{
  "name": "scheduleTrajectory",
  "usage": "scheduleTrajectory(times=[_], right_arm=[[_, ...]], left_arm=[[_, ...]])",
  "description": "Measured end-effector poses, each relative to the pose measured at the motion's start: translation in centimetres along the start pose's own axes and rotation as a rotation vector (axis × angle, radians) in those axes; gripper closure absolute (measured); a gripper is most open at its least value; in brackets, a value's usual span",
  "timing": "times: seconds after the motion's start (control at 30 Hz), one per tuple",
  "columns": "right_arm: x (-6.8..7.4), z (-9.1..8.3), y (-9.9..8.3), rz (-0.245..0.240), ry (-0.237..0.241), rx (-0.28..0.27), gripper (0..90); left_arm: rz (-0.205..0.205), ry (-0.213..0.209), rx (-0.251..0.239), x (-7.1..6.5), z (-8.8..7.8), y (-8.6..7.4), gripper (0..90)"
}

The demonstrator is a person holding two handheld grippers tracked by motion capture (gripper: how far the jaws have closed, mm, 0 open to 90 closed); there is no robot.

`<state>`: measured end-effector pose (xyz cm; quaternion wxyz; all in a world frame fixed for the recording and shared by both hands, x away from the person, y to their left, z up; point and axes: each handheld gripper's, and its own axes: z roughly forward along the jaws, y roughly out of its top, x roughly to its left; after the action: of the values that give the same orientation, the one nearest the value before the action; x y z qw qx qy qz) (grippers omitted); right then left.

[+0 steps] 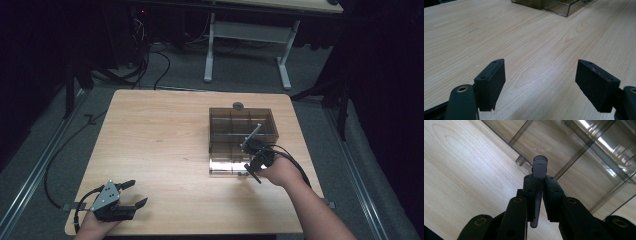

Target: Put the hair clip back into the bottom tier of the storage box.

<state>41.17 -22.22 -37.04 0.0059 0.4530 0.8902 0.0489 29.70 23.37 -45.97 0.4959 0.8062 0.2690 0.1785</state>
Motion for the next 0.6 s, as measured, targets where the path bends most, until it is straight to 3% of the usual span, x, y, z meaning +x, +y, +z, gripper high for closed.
scheduleTrajectory(times=[0.07, 0.13, 0.17, 0.27, 0.4, 0.47, 0.6], right_arm=[[-0.3, 0.1, 0.3, -0.045, 0.002, -0.02, 80.9], [-0.1, 0.0, 0.6, -0.018, 0.004, -0.014, 80.9], [-0.2, 0.1, 0.8, -0.042, 0.005, -0.019, 80.9], [-0.1, 0.1, 1.2, -0.018, 0.008, -0.015, 80.9], [-0.4, 0.2, 1.7, -0.048, 0.0, -0.018, 80.9], [-0.3, 0.1, 2.0, -0.031, -0.005, -0.015, 80.9], [-0.4, 0.1, 2.7, -0.048, -0.008, -0.026, 80.9]], left_arm=[[-0.001, 0.0, -0.001, 0.0, 0.0, 0.0, 24.5], [0.0, 0.0, 0.0, 0.0, 0.0, 0.0, 24.5], [0.001, 0.0, 0.0, 0.0, 0.0, 0.0, 24.5], [0.004, 0.001, 0.0, 0.0, 0.0, 0.0, 24.5], [0.001, 0.001, 0.0, 0.0, 0.0, 0.0, 24.5], [0.001, 0.0, 0.0, 0.0, 0.0, 0.0, 24.5], [0.001, -0.001, 0.0, 0.0, 0.0, 0.0, 24.5]])
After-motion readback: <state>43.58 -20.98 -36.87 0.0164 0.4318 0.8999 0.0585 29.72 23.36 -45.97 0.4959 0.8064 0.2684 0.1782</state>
